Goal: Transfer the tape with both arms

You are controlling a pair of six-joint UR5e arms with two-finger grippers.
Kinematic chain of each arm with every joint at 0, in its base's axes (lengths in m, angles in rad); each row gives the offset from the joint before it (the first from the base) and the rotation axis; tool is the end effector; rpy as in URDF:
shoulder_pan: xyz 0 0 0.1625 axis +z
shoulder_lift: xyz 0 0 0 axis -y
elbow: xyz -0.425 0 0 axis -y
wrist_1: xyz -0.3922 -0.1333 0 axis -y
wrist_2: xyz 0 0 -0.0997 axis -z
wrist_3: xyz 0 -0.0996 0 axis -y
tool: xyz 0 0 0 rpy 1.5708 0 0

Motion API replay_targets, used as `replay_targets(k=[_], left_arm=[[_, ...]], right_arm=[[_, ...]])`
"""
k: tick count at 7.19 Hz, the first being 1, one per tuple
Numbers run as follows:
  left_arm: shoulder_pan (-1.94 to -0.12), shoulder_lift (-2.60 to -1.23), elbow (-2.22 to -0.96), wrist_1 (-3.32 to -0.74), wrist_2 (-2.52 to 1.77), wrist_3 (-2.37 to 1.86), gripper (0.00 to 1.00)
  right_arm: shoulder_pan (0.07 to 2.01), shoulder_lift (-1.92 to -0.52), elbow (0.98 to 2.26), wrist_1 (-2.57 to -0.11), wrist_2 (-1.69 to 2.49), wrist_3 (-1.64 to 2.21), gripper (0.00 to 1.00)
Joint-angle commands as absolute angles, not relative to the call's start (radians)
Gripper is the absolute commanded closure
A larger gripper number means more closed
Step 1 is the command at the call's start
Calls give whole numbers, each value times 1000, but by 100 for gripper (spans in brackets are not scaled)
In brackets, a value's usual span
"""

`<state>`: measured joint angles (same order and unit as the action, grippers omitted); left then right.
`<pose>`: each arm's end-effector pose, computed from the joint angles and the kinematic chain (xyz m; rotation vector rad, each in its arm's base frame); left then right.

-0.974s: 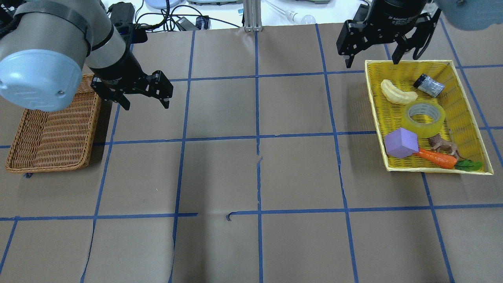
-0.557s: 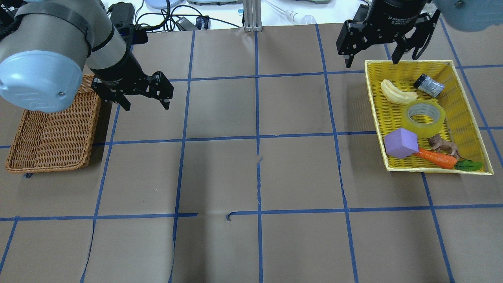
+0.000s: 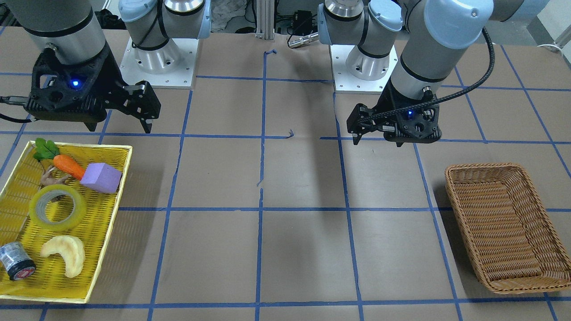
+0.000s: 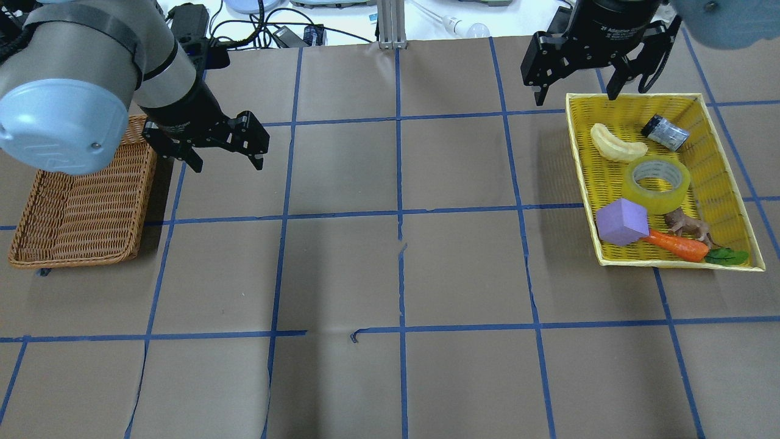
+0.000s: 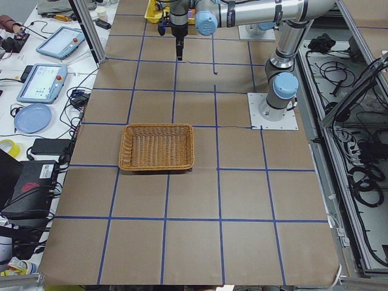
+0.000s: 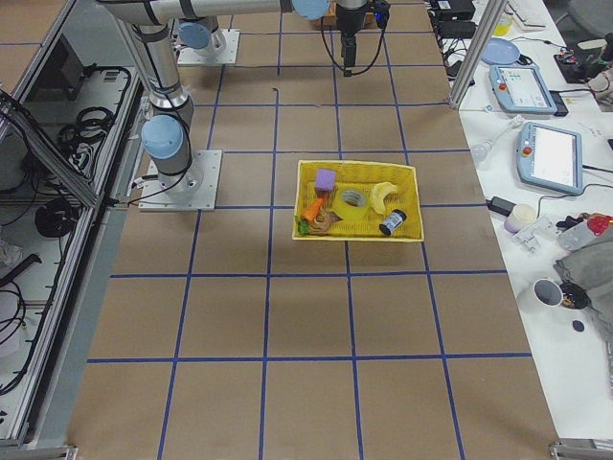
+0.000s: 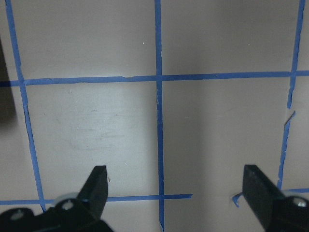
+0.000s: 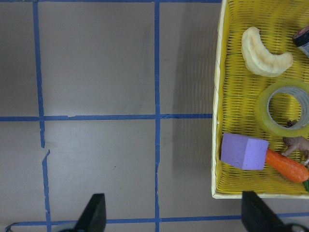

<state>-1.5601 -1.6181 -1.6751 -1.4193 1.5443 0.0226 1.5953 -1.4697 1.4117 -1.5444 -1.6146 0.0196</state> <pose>-0.1305 -0.5089 0.4282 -0.0185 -3.1150 0.0005 0.1421 -0.5339 0.5118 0.0065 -3.0981 0.0504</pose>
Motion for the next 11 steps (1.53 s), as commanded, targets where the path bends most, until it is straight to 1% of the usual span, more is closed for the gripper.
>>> replay_targets(k=[1, 11], left_arm=[[-1560, -1618, -1675, -1425, 1545, 23, 0], [-1560, -1618, -1675, -1431, 1545, 23, 0]], right_arm=[[1595, -1470, 1413, -1542, -1615, 18, 0], [1572, -1451, 1399, -1505, -1631, 2, 0]])
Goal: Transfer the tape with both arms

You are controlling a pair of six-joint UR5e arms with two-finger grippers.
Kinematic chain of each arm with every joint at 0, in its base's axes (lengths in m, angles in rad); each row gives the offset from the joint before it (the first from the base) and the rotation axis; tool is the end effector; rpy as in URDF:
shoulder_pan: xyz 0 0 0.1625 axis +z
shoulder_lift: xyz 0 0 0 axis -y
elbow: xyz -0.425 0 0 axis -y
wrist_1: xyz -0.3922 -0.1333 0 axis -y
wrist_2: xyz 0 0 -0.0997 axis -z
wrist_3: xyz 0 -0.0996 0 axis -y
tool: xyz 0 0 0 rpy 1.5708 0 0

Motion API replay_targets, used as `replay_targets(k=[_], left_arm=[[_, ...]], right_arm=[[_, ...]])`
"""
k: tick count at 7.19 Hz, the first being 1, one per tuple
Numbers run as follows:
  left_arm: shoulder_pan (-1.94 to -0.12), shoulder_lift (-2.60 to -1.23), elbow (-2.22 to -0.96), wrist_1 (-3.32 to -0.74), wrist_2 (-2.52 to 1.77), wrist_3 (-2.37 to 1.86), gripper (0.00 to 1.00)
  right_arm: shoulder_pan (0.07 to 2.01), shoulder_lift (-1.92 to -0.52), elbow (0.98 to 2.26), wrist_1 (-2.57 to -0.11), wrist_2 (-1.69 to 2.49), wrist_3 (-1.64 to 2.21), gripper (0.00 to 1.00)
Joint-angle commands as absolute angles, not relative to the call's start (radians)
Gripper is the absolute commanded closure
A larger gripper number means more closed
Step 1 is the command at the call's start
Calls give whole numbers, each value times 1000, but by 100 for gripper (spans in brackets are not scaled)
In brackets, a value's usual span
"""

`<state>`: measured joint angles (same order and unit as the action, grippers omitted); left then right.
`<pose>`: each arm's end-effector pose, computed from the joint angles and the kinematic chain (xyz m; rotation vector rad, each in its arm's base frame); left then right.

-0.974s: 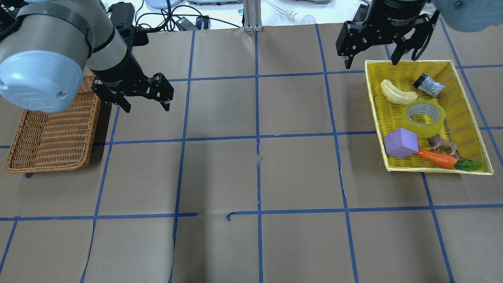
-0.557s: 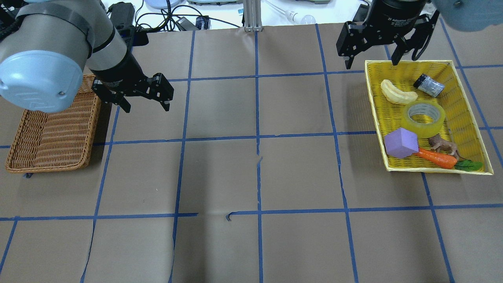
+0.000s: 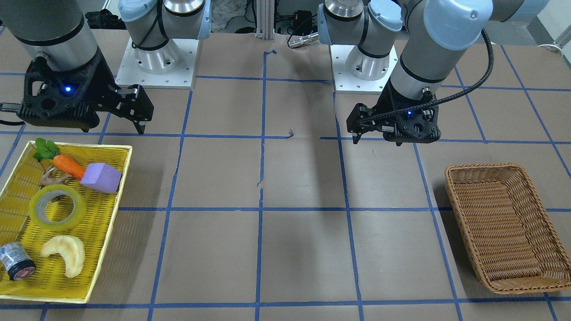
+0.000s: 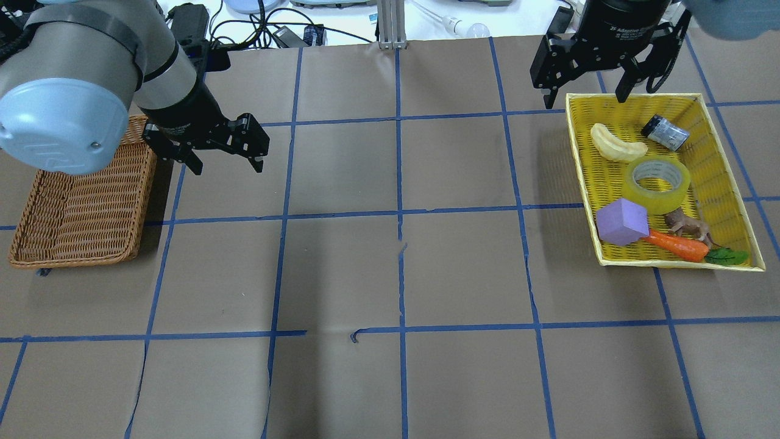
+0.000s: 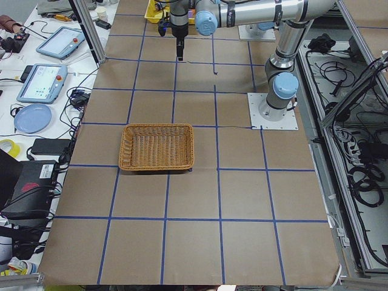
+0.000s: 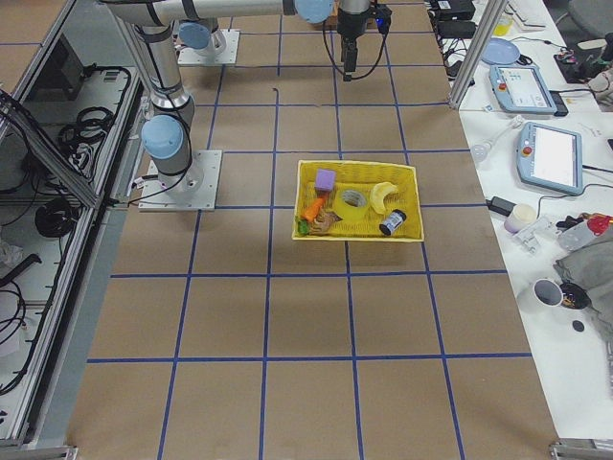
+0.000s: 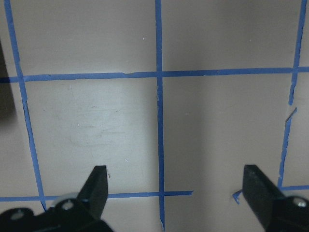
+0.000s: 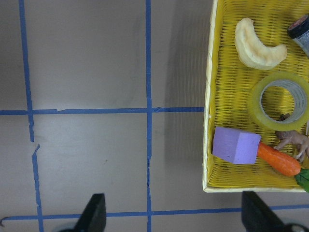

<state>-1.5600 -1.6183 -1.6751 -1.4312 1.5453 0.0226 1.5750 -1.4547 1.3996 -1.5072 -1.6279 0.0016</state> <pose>-0.1304 -0.5078 0.4269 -0.0181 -3.1158 -0.0184 0.1299 -0.5391 0.5060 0.0044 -3.0844 -0.0128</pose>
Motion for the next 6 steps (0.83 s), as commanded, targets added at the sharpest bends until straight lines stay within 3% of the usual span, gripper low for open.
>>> replay_targets(k=[1, 6], left_arm=[[-1560, -1618, -1675, -1431, 1545, 23, 0], [-1560, -1618, -1675, -1433, 1545, 23, 0]], right_arm=[[1571, -1451, 1397, -1502, -1631, 2, 0], [1500, -1444, 1410, -1543, -1617, -55, 0]])
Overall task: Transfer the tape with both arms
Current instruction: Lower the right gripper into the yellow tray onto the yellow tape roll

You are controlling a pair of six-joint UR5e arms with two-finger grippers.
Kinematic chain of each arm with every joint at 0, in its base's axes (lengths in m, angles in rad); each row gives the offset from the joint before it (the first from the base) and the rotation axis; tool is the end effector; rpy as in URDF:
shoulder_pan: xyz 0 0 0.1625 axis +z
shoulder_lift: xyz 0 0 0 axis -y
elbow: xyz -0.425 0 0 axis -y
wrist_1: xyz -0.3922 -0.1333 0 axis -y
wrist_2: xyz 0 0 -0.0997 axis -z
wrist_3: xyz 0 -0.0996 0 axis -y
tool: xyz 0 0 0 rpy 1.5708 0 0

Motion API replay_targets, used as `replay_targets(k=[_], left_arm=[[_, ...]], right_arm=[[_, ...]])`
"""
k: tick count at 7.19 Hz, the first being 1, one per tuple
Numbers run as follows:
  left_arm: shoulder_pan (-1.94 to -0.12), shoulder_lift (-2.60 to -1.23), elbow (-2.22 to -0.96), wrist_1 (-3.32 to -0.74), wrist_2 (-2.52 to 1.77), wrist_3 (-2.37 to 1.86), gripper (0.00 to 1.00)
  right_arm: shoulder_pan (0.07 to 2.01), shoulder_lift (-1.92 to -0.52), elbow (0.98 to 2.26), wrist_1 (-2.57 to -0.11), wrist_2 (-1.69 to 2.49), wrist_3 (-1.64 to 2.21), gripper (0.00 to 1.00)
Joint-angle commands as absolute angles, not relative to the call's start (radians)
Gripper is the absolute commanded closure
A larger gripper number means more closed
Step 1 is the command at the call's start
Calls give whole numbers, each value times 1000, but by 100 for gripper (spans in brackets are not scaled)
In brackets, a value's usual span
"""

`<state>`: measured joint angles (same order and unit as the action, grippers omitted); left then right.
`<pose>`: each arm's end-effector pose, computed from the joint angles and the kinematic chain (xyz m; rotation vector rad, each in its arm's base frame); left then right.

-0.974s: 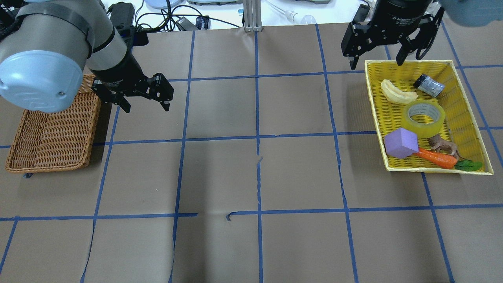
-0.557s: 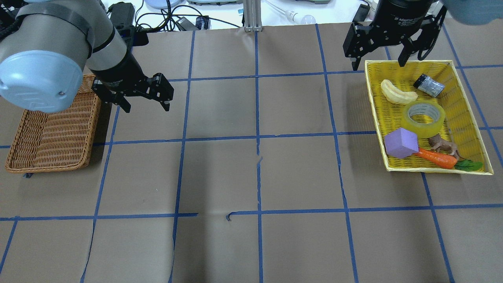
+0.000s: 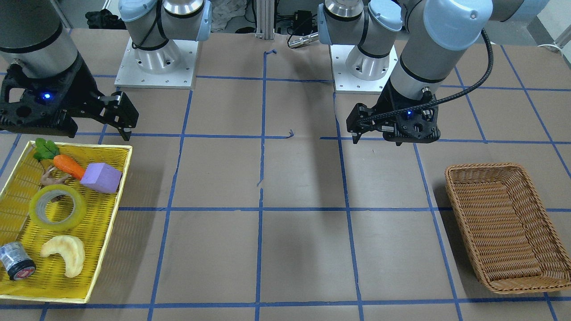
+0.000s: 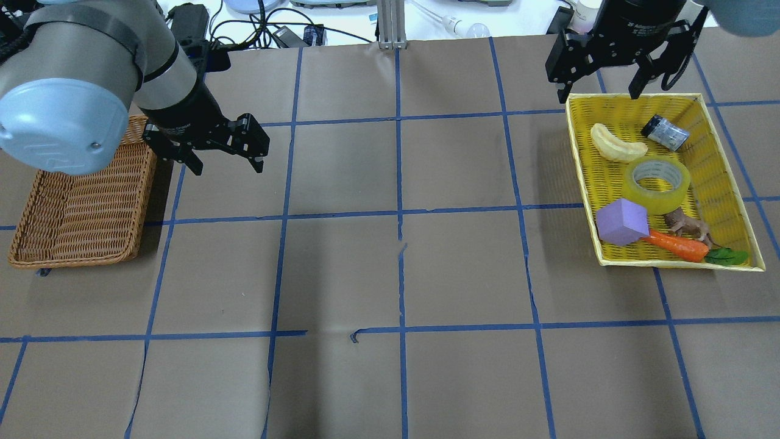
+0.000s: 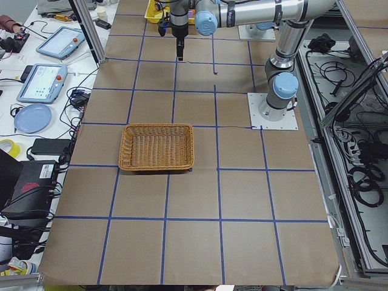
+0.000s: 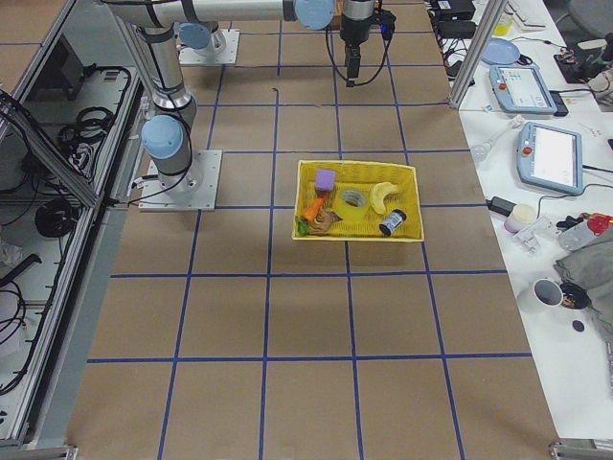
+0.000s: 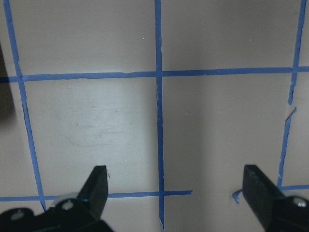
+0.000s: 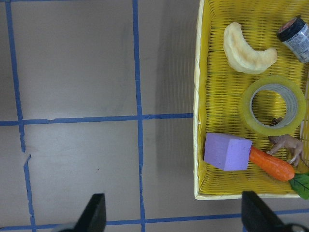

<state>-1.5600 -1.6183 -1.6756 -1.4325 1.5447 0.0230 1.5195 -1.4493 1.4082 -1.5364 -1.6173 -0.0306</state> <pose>-0.1304 -0.5076 0.4266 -0.0187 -3.1151 -0.0211 0.1006 -0.5496 0.5017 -0.0323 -3.0947 0.0074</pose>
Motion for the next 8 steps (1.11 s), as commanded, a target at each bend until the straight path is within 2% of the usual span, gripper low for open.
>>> replay_targets(k=[1, 5, 6, 8], left_arm=[[-1560, -1620, -1677, -1433, 1545, 23, 0], [-1560, -1618, -1677, -1433, 1545, 23, 0], [-1559, -1620, -1675, -1433, 1545, 23, 0], [-1560, -1620, -1677, -1433, 1545, 23, 0]], right_arm=[[1494, -1419, 1410, -1577, -1621, -84, 0], [1292, -1289, 1425, -1675, -1629, -428, 0], [1223, -1267, 1487, -1774, -1623, -563, 0], [1126, -1241, 1697, -2075, -1612, -717, 0]])
